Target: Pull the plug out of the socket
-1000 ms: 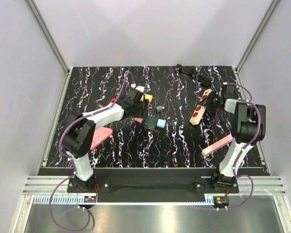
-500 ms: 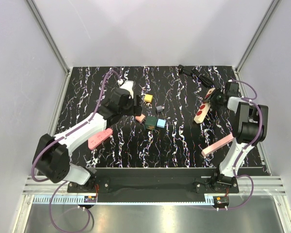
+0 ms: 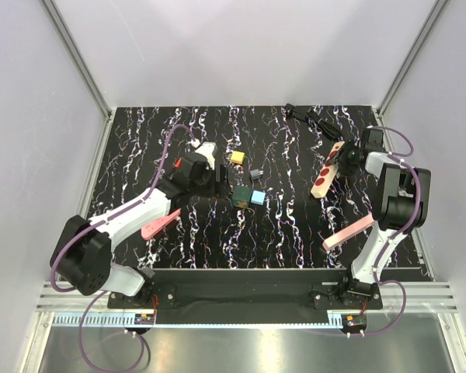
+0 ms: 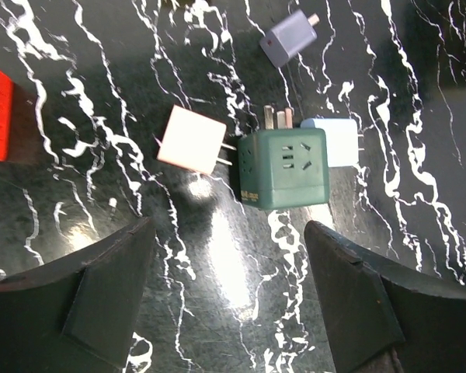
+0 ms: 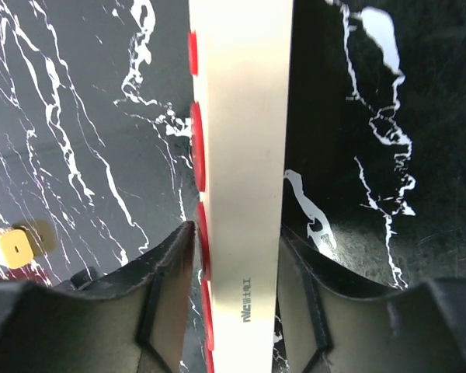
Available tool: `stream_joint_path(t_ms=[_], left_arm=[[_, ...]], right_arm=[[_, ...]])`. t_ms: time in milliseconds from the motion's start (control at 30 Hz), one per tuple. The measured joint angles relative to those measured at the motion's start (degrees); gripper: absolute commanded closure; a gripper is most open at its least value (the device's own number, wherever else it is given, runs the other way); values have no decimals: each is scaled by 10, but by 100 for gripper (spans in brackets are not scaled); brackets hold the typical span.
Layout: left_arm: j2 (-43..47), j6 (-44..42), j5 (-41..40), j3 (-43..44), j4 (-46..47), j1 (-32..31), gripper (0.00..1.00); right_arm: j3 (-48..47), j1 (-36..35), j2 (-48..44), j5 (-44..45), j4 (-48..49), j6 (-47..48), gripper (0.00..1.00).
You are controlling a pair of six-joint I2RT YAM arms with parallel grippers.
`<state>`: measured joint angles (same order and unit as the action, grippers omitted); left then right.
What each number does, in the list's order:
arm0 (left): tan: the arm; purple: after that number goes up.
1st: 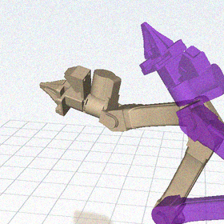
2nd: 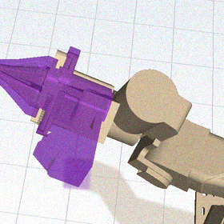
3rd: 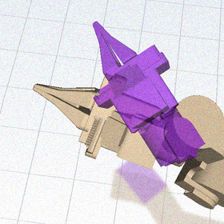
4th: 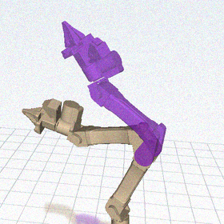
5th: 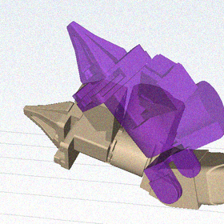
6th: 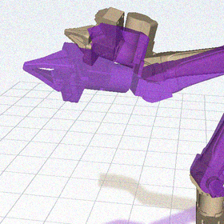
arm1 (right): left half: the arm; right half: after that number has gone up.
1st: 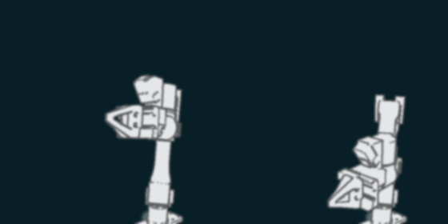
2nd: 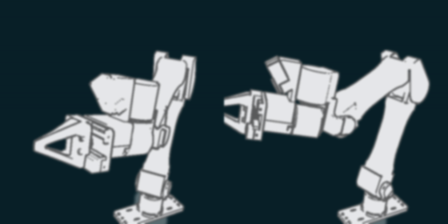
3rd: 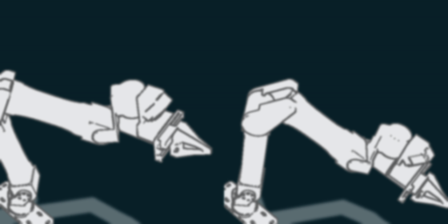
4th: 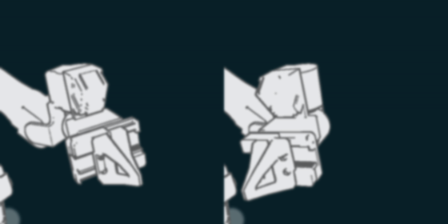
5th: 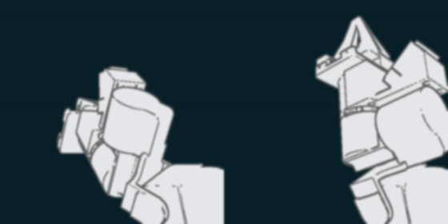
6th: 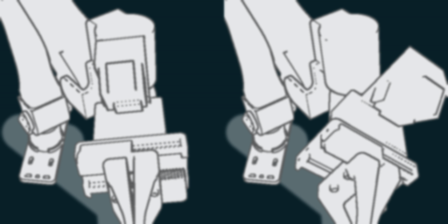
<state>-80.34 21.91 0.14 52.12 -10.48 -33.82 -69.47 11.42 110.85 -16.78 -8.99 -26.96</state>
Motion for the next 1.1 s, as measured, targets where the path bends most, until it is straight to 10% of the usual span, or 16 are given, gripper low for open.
stream_joint_path(t_ms=[167, 633, 1100], left_arm=[[0, 20, 23, -24, 23, 0, 15], [139, 83, 74, -158, 84, 0, 10], [575, 219, 120, -432, 127, 0, 1]], right_arm=[[-27, 0, 0, 23, -25, 9, 1], [-38, -28, -194, 144, -173, 49, 0], [301, -351, -506, 122, -123, -53, 0]])
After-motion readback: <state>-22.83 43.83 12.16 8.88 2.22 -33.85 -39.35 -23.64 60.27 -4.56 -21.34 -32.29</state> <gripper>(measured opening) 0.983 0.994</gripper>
